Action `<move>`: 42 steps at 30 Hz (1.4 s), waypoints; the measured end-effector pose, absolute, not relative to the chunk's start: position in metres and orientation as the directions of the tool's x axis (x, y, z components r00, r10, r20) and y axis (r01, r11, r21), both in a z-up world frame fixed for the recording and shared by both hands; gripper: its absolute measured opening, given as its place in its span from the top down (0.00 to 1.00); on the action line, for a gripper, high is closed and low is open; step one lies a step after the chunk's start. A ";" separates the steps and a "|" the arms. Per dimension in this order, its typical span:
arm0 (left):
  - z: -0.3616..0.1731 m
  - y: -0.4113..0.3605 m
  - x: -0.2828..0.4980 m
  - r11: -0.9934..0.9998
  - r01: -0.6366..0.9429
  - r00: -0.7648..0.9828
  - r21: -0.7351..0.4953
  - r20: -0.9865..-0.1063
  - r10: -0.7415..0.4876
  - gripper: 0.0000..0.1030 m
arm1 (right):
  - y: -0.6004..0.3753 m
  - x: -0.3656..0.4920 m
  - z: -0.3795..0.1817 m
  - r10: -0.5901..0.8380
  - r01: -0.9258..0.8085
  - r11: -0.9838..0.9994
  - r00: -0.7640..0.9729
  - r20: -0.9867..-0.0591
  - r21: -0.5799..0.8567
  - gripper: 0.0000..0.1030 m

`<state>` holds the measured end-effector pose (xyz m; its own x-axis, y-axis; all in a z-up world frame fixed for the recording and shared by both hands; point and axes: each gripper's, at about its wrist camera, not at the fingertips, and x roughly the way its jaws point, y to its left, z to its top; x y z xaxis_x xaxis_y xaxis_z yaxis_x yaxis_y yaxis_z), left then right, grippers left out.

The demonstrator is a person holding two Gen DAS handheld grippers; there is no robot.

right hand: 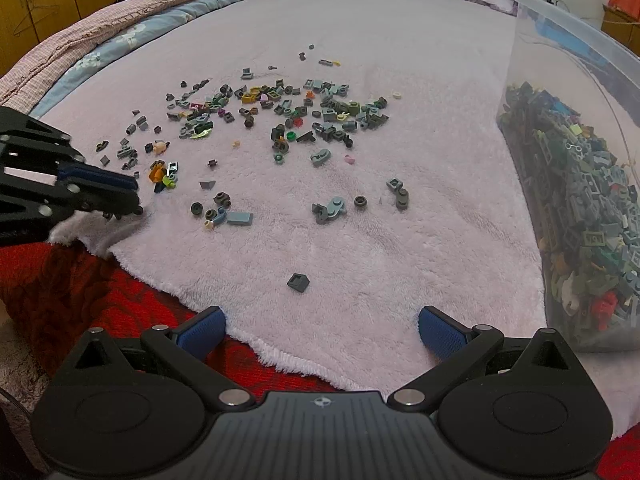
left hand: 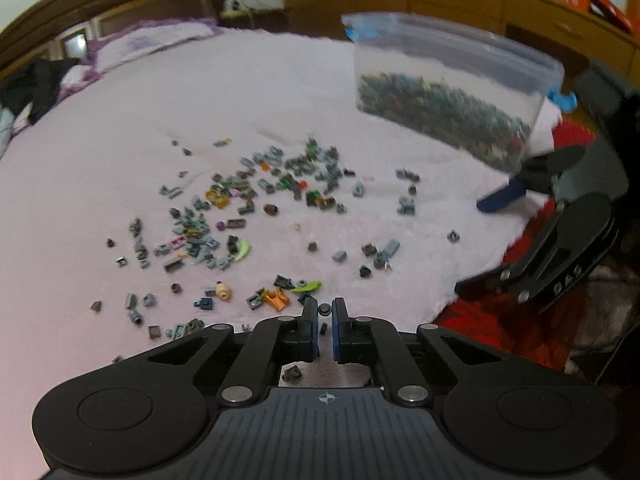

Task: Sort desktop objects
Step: 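Close the left tool on a grey brick while the right tool grasps another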

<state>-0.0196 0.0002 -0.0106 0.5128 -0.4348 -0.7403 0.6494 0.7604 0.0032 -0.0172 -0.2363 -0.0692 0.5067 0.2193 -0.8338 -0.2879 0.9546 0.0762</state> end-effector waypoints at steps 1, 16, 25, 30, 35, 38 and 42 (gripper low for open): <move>-0.008 0.003 -0.021 0.775 0.632 0.526 -0.010 -0.729 -0.438 0.92 | -0.236 -0.017 -0.069 0.219 -0.288 0.955 0.509 -0.833 0.075 0.00; -0.003 0.022 -0.026 0.858 0.511 0.603 -0.054 -0.689 -0.402 0.92 | -0.202 -0.013 -0.040 0.324 -0.414 0.908 0.602 -0.730 0.061 0.42; -0.018 0.025 -0.021 0.889 0.455 0.609 -0.054 -0.710 -0.355 0.90 | -0.177 -0.002 -0.053 0.319 -0.433 0.900 0.579 -0.750 0.049 0.69; -0.019 0.022 -0.021 0.892 0.449 0.609 -0.046 -0.714 -0.344 0.81 | -0.180 -0.006 -0.053 0.302 -0.422 0.906 0.595 -0.744 0.031 0.84; -0.018 0.011 -0.015 0.887 0.461 0.613 -0.028 -0.712 -0.341 0.72 | -0.192 -0.008 -0.053 0.282 -0.389 0.921 0.599 -0.749 0.035 0.85; -0.021 0.000 -0.006 0.882 0.471 0.613 -0.018 -0.712 -0.342 0.66 | -0.202 -0.006 -0.057 0.295 -0.360 0.929 0.584 -0.757 0.084 0.84; -0.030 -0.012 0.006 0.885 0.465 0.610 0.012 -0.729 -0.311 0.66 | -0.202 -0.007 -0.059 0.292 -0.360 0.930 0.584 -0.758 0.081 0.84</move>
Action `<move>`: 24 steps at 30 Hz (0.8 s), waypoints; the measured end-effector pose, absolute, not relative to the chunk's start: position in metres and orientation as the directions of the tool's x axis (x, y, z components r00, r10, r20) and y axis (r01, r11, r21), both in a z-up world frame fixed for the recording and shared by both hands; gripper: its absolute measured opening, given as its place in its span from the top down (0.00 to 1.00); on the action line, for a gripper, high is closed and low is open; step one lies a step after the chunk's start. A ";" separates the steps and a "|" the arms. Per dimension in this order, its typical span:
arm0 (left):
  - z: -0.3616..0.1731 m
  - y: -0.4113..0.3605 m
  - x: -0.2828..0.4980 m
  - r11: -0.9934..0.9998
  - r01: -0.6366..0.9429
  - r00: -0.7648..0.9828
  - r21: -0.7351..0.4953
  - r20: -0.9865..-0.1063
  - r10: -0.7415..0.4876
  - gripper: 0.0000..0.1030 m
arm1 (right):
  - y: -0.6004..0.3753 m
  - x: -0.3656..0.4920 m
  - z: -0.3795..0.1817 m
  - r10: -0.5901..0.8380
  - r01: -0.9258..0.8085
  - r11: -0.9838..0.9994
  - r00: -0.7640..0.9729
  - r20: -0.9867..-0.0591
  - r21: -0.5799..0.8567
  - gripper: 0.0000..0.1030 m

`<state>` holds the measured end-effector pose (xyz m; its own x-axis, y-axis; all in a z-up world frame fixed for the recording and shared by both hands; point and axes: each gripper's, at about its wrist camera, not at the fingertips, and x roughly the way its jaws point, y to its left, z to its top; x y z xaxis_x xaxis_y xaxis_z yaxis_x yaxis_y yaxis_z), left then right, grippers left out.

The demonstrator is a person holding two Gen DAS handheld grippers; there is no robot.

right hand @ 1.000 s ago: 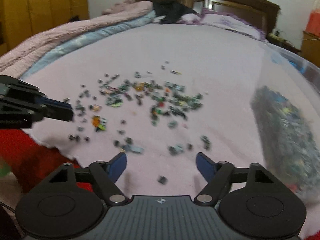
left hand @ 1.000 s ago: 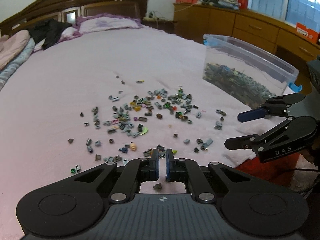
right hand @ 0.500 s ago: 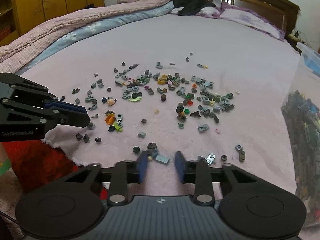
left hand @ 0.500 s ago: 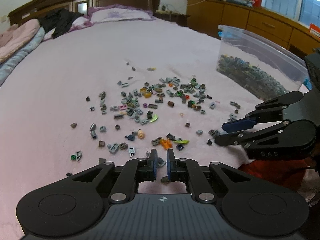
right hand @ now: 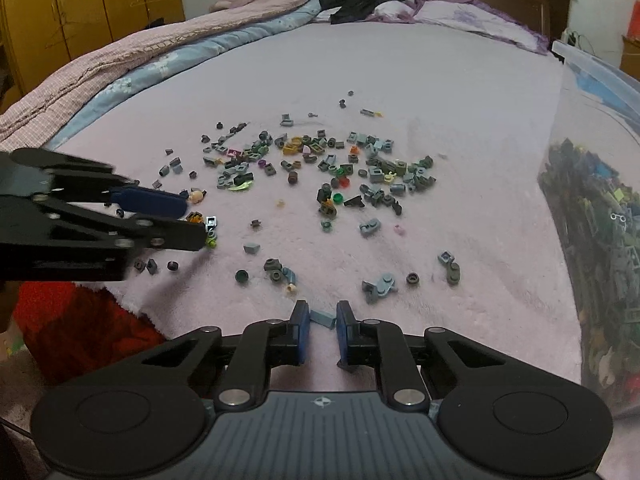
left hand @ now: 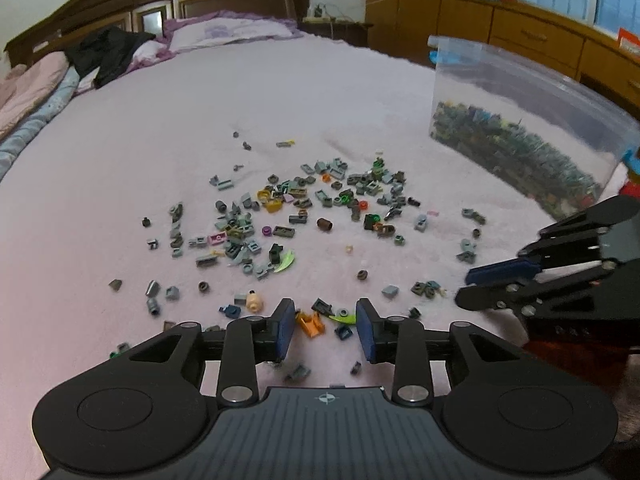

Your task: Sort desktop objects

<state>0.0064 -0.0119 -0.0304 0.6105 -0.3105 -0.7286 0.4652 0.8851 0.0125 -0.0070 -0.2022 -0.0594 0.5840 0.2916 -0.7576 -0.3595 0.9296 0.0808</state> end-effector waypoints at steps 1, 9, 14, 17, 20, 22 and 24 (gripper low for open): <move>-0.032 -0.012 0.007 0.887 0.460 0.611 0.019 -0.733 -0.301 0.66 | -0.201 -0.008 -0.060 0.288 -0.364 0.929 0.587 -0.757 0.071 0.84; -0.034 0.012 0.004 0.937 0.336 0.638 0.099 -0.755 -0.149 0.72 | -0.200 -0.010 -0.061 0.290 -0.371 0.927 0.593 -0.751 0.065 0.84; -0.025 0.024 0.002 0.952 0.281 0.661 0.118 -0.744 -0.102 0.66 | -0.199 -0.010 -0.062 0.290 -0.370 0.927 0.594 -0.750 0.066 0.84; -0.021 0.018 0.002 0.949 0.300 0.658 0.093 -0.741 -0.135 0.65 | -0.199 -0.011 -0.061 0.290 -0.370 0.927 0.595 -0.750 0.065 0.83; -0.022 0.004 0.004 0.944 0.326 0.636 0.057 -0.752 -0.174 0.65 | -0.198 -0.012 -0.061 0.289 -0.369 0.927 0.596 -0.749 0.064 0.83; -0.027 -0.005 0.003 0.930 0.356 0.631 0.094 -0.758 -0.165 0.65 | -0.199 -0.012 -0.062 0.290 -0.370 0.927 0.596 -0.749 0.064 0.83; -0.031 -0.012 0.003 0.915 0.382 0.629 0.129 -0.762 -0.155 0.65 | -0.199 -0.012 -0.061 0.291 -0.370 0.927 0.597 -0.748 0.065 0.83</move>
<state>0.0026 -0.0116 -0.0308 0.6286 -0.1547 -0.7622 0.3818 0.9152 0.1291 -0.0122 -0.1986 -0.0615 0.5968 0.2906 -0.7479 -0.3700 0.9268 0.0648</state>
